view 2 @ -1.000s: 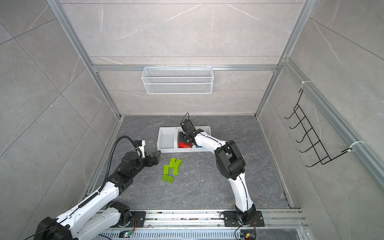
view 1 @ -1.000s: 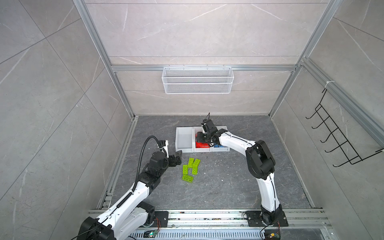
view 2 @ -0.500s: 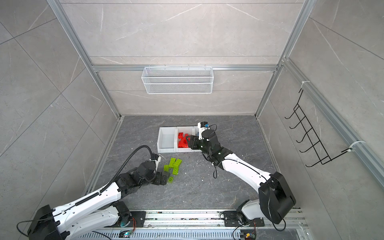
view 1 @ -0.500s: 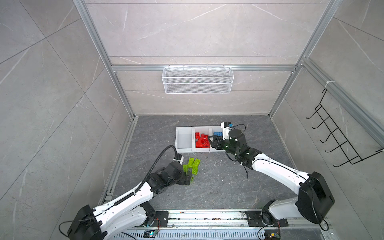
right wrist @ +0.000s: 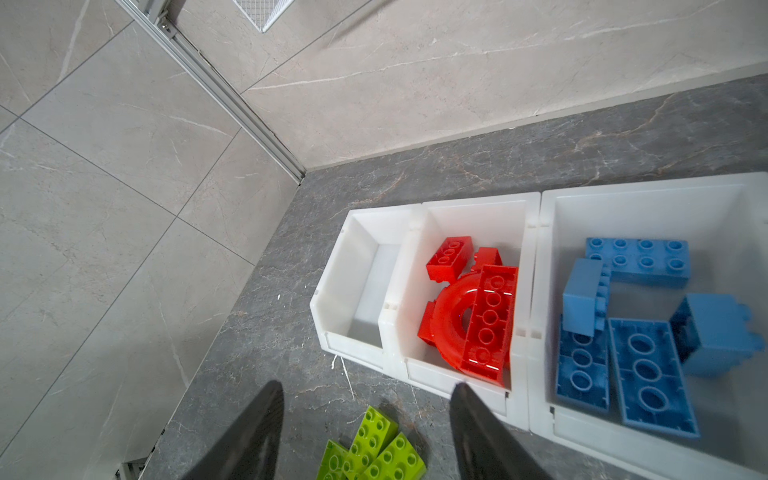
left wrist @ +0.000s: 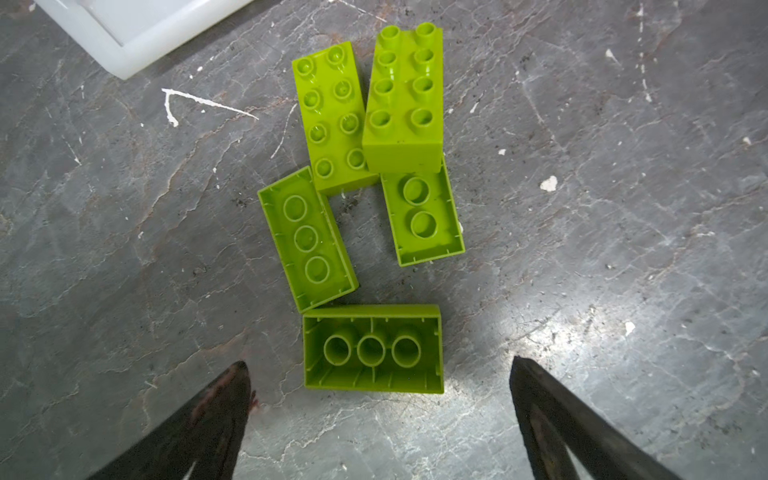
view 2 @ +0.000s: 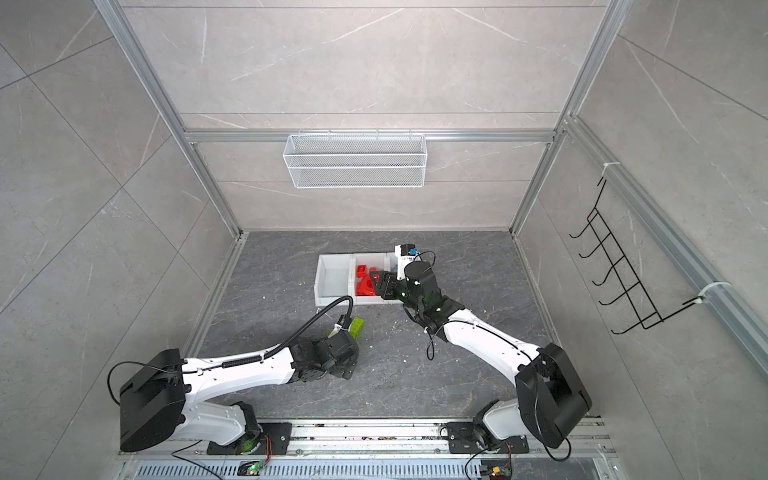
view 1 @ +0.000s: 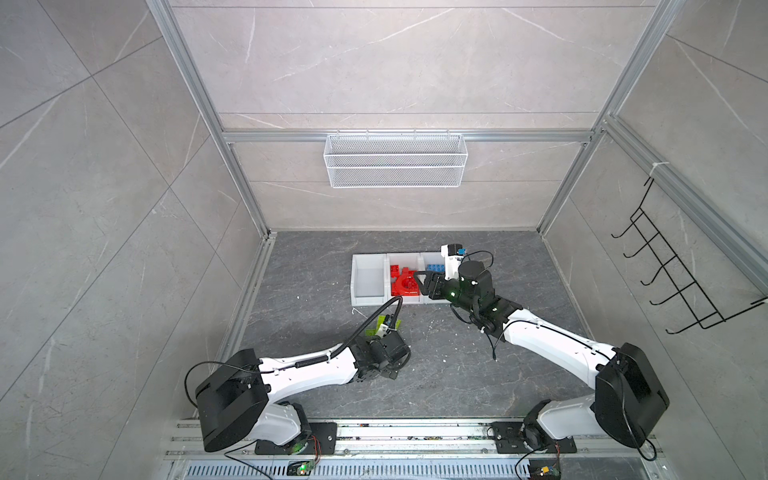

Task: Sort the legos into containers by color
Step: 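Lower the left gripper onto the nearest lime-green 2x3 brick and close, then lift the lime-green brick toward the empty compartment with the left gripper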

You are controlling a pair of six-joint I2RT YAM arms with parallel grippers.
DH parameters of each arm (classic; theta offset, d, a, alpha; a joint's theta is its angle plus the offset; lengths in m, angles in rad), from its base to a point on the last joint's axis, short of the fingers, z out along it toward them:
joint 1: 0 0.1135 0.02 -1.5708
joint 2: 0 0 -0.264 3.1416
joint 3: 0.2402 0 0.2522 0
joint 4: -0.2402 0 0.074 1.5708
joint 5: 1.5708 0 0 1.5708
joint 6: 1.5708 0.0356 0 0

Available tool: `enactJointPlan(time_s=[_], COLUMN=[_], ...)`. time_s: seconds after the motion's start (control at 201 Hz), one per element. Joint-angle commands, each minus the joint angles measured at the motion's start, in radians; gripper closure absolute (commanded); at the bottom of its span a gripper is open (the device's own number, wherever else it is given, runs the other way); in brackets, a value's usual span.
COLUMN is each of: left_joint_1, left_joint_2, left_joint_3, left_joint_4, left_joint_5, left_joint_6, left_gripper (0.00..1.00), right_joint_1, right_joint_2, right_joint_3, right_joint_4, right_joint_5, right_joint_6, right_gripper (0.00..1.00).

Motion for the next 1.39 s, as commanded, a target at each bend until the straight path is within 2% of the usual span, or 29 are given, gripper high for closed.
enactJointPlan(time_s=[0.0, 0.159, 0.408, 0.577, 0.727, 0.941, 1.16, 1.389], left_joint_1=[0.019, 0.067, 0.067, 0.067, 0.067, 0.066, 0.066, 0.067], left_joint_2=[-0.039, -0.025, 0.065, 0.101, 0.137, 0.146, 0.102, -0.004], left_joint_3=[-0.031, -0.061, -0.018, -0.011, 0.011, -0.008, -0.003, 0.016], left_joint_4=[0.016, 0.093, 0.095, 0.085, 0.076, 0.094, 0.065, -0.021], left_joint_5=[-0.016, 0.12, 0.153, 0.113, 0.095, 0.079, 0.081, 0.054], left_joint_6=[-0.023, 0.02, 0.038, 0.023, 0.033, 0.022, 0.006, -0.011], left_gripper=[0.01, 0.01, 0.02, 0.03, 0.12, 0.17, 0.3, 0.32], right_joint_1=[-0.004, -0.009, -0.011, -0.012, -0.014, -0.016, -0.021, -0.029], right_joint_2=[-0.036, -0.036, -0.047, -0.059, -0.053, -0.049, -0.053, -0.068], right_joint_3=[-0.019, -0.021, -0.027, -0.039, -0.036, -0.033, -0.051, -0.065], right_joint_4=[-0.018, -0.02, -0.023, -0.01, -0.008, -0.025, 0.004, 0.011], right_joint_5=[0.028, 0.018, 0.019, 0.022, 0.014, 0.019, 0.047, 0.048], right_joint_6=[-0.031, -0.032, -0.029, -0.027, -0.025, -0.033, -0.013, -0.016], right_gripper=[0.34, 0.33, 0.33, 0.33, 0.33, 0.33, 0.33, 0.3])
